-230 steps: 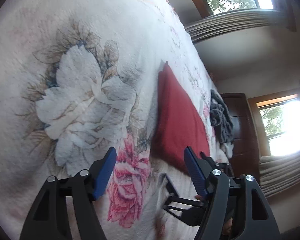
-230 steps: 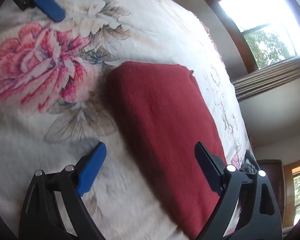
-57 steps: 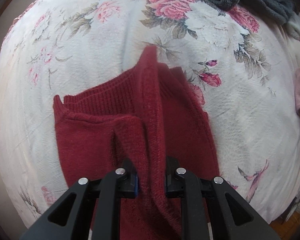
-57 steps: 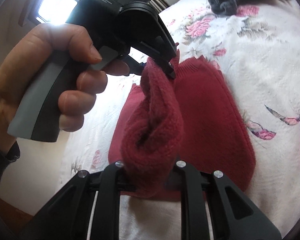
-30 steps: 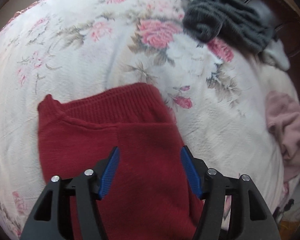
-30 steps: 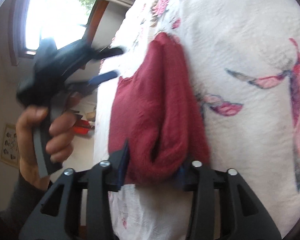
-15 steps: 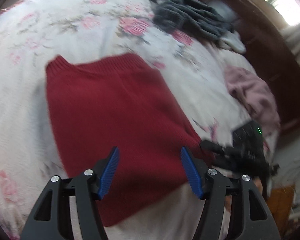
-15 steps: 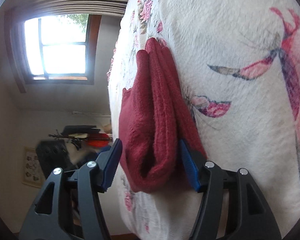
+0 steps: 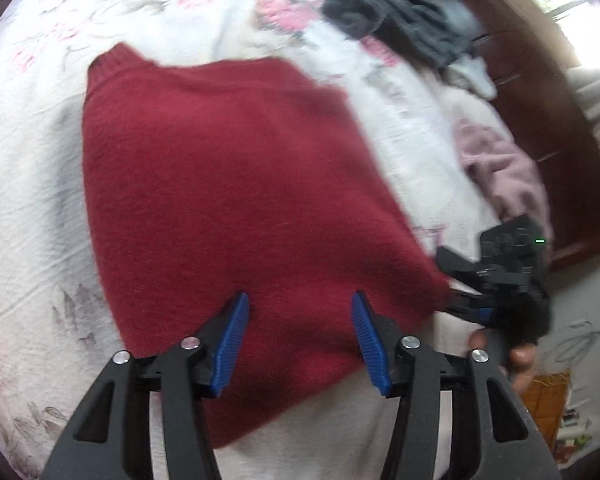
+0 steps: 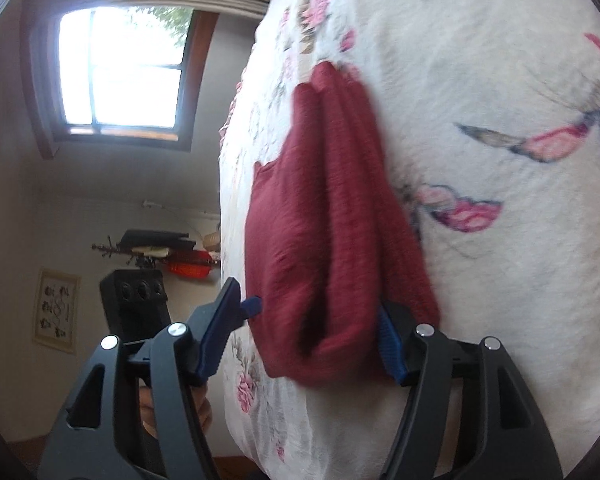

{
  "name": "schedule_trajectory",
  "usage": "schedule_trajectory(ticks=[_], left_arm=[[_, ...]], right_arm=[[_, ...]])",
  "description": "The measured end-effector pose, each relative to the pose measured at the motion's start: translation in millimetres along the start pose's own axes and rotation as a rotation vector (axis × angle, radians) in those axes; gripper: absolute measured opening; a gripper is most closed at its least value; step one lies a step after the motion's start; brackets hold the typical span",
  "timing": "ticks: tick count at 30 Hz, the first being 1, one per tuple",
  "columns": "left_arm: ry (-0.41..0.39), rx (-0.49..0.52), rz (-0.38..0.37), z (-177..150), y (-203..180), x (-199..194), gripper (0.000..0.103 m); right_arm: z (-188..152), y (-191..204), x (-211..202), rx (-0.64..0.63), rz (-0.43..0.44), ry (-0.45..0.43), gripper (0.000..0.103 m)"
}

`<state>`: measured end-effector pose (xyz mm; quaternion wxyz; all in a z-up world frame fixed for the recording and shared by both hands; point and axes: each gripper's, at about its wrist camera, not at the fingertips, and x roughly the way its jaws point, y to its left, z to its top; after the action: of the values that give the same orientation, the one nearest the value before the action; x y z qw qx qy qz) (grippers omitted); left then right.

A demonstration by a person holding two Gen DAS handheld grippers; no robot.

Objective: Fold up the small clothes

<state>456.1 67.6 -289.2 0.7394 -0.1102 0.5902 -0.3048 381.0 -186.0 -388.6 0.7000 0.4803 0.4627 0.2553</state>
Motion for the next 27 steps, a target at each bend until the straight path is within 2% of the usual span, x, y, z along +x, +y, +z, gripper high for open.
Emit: schedule_trajectory(ticks=[2, 5, 7, 9, 13, 17, 19, 21, 23, 25, 26, 27], left_arm=[[0.013, 0.002, 0.003, -6, 0, 1, 0.053], [0.082, -0.051, 0.001, -22, 14, 18, 0.053], [0.101, -0.043, 0.003, -30, 15, 22, 0.053], [0.096, -0.023, 0.000, -34, 13, 20, 0.054], [0.093, -0.048, -0.029, -38, 18, 18, 0.058], [0.093, -0.073, -0.040, -40, 24, 20, 0.058], [0.093, -0.084, -0.044, -40, 25, 22, 0.058], [0.093, -0.083, -0.048, -42, 25, 23, 0.058], [0.093, -0.082, -0.051, -42, 27, 24, 0.058], [0.094, -0.087, -0.057, -39, 26, 28, 0.058], [0.093, -0.087, -0.061, -39, 27, 28, 0.058], [0.095, -0.083, -0.066, -40, 28, 28, 0.058]], right_arm=[[-2, 2, 3, -0.010, 0.000, 0.011, 0.063], [2, 4, 10, -0.009, 0.021, 0.036, 0.063], [10, 11, 17, -0.029, 0.009, 0.081, 0.064], [26, 17, 27, -0.056, -0.038, 0.163, 0.065], [71, 26, 41, -0.069, -0.097, 0.260, 0.065], [116, 37, 66, -0.064, -0.105, 0.323, 0.065], [125, 39, 79, -0.075, -0.123, 0.344, 0.065], [129, 37, 86, -0.069, -0.149, 0.337, 0.058], [126, 45, 83, -0.130, -0.199, 0.272, 0.016], [109, 63, 68, -0.263, -0.191, 0.181, 0.013], [96, 72, 60, -0.349, -0.219, 0.123, 0.013], [90, 70, 60, -0.374, -0.254, 0.105, 0.013]])
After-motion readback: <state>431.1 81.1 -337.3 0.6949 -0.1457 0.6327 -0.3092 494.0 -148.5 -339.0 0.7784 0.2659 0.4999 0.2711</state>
